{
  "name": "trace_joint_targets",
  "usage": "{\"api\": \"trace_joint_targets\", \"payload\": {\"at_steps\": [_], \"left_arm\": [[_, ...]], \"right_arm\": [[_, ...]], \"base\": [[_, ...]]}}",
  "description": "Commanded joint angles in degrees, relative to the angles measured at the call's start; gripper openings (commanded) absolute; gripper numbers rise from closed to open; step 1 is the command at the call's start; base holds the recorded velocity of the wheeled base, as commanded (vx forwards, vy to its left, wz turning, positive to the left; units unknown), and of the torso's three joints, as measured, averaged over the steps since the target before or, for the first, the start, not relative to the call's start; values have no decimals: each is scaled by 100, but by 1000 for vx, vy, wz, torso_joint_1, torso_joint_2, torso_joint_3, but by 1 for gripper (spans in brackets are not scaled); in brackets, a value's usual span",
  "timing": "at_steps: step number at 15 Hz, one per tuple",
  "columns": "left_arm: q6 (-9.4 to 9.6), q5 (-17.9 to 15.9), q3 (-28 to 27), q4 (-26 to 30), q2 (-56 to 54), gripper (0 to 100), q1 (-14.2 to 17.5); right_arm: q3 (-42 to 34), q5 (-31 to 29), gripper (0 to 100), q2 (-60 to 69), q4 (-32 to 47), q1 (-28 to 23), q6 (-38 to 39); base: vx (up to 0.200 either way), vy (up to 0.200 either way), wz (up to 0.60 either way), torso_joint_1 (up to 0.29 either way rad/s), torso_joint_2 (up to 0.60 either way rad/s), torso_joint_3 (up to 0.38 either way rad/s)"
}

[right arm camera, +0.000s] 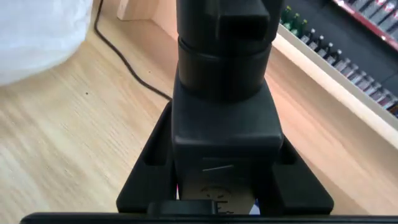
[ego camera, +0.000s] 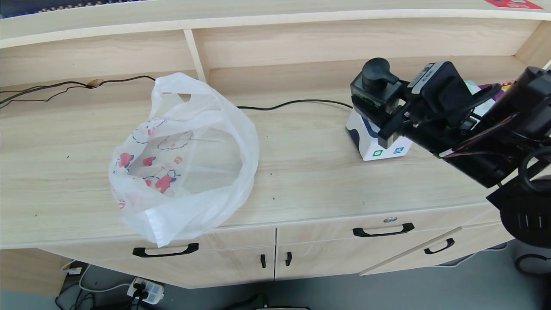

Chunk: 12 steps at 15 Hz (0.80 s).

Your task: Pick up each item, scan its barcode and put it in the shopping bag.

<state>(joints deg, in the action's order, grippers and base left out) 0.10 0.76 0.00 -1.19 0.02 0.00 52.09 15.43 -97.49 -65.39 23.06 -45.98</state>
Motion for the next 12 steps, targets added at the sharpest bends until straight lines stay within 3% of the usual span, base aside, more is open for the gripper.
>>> {"api": "trace_joint_targets", "payload": {"at_steps": [1,3,6,12], "left_arm": [[-1,4,0,-4,-2,100,0],[8,4,0,-4,-2,100,0],[8,4,0,-4,-2,100,0],[8,4,0,-4,-2,100,0]], "right_arm": [[82,346,0,-86,-35,-443,-394],[196,707,0,-86,-35,-760,-737],[372,962,0,-306,-44,-847,-930],[434,1005,0,-578,-62,-953,-1123]], "base": [[0,0,0,0,0,0],[0,0,0,0,0,0],[0,0,0,0,0,0],[0,0,0,0,0,0]]}}
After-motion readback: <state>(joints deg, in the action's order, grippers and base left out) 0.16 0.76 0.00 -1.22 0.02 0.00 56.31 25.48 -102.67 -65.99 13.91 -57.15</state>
